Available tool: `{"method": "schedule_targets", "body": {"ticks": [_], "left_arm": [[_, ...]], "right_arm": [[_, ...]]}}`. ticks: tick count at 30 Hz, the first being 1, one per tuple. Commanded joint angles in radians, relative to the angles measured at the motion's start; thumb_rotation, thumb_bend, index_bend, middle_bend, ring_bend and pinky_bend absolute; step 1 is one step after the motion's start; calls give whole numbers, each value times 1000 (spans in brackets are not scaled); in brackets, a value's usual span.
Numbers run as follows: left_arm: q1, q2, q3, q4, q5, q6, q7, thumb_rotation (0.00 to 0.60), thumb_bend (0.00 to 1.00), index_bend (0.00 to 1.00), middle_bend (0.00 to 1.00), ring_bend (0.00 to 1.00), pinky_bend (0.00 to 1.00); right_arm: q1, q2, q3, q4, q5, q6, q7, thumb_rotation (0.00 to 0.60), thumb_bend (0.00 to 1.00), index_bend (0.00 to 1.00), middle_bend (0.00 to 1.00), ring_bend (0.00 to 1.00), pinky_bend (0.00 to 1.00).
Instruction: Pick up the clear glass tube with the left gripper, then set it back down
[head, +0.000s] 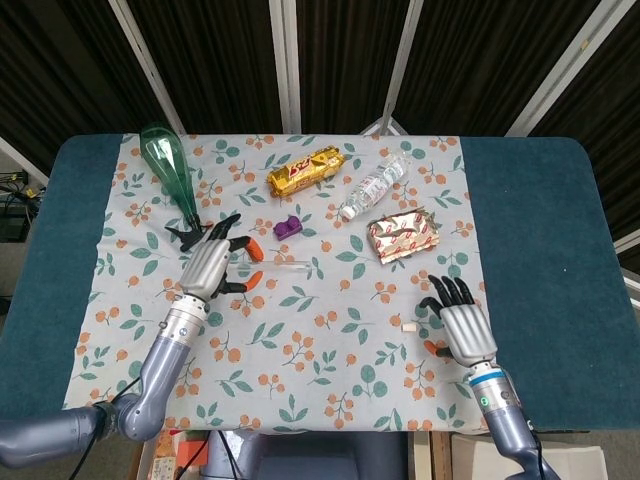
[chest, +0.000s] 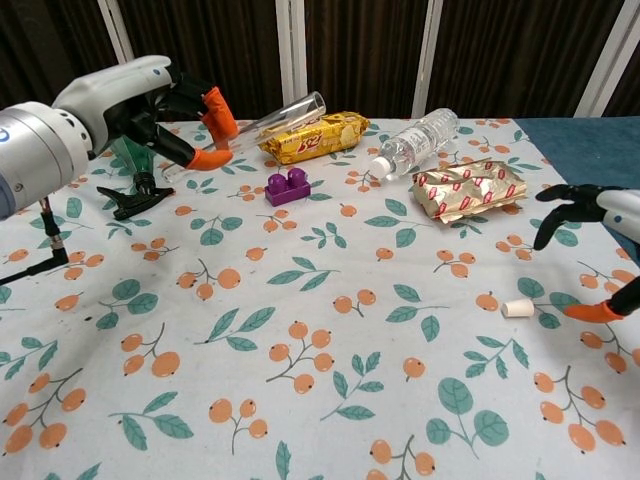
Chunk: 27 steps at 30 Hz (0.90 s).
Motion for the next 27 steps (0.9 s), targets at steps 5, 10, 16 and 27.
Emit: {"method": "schedule_targets", "body": {"ticks": [5,10,16,27], "left_arm": [[-1,14,-1,-7,-13,9,6,600,528,605,494,46,0],[-1,18,1,-7,-21,15,8,600,528,605,494,46,0],[-3,20,7,-10,-24,20,10,600,528,605,494,46,0],[-7,24,12,-22,-23,31,11,600,527,605,494,46,0]], "right_arm": [[44,-24,-16,72,-26,-42,-4,600,212,405,115,18,0],[58,-45,-13,99,-17,-51,-1,600,212,424,120,20,0],[72,-64,-16,132,-10,-60,-1,600,225,450,128,22,0],[82,-92,-17,173,38,-78,-15,600,248,526,148,22,0]]}}
